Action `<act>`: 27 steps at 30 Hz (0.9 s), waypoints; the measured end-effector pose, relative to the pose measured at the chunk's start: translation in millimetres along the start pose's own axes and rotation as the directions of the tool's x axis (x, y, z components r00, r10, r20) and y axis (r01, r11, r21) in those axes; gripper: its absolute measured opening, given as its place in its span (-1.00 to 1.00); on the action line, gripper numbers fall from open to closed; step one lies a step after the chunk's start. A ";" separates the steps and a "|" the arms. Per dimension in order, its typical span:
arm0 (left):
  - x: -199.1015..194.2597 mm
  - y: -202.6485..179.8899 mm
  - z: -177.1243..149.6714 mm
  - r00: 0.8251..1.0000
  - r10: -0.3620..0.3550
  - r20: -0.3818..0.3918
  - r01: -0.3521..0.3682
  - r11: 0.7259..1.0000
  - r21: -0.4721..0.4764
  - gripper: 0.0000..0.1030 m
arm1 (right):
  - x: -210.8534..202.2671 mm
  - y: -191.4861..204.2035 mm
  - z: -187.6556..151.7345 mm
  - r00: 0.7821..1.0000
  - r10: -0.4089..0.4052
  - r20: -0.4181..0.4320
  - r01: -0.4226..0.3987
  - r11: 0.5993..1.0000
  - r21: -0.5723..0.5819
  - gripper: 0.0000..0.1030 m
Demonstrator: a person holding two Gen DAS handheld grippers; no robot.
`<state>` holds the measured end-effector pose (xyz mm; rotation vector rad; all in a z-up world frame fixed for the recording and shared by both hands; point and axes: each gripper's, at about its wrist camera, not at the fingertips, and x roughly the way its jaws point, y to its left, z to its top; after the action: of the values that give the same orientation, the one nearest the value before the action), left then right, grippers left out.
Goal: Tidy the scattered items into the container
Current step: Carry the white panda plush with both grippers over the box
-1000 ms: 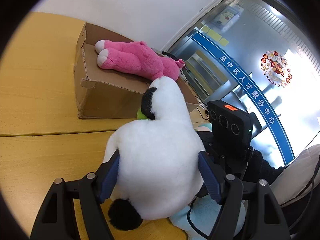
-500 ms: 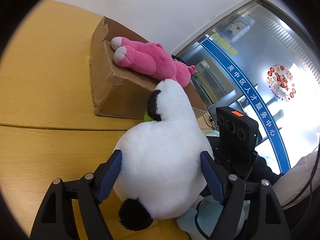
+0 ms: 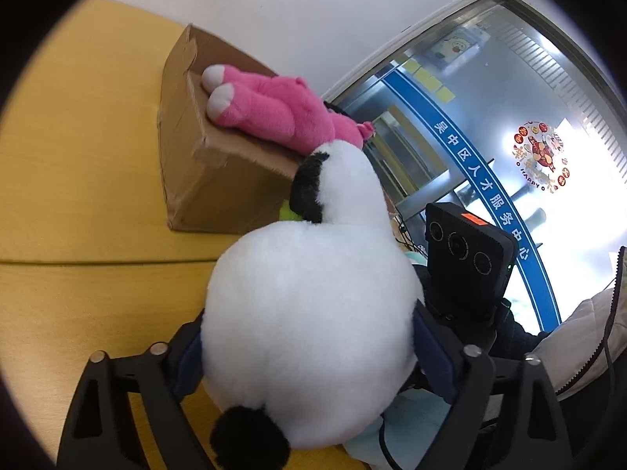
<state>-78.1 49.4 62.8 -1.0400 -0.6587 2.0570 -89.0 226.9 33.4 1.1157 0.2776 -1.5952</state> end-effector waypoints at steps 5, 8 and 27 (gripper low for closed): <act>-17.4 -23.4 6.2 0.999 -0.007 0.038 0.005 1.000 0.029 0.55 | -17.6 19.4 7.0 0.997 -0.046 0.055 0.049 0.997 -0.063 0.57; -25.3 -44.1 16.2 0.997 -0.013 0.070 0.009 0.998 0.068 0.55 | -37.8 33.6 13.0 0.993 -0.074 0.093 0.084 0.990 -0.111 0.57; 28.5 -33.1 176.1 0.976 -0.099 0.194 0.097 0.995 0.021 0.55 | -134.8 -25.9 147.4 0.950 -0.289 0.121 0.313 0.897 -0.312 0.59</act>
<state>-223.9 71.6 168.5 -0.7891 -0.7811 2.0896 -194.3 221.6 205.1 0.7806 0.6707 -1.7768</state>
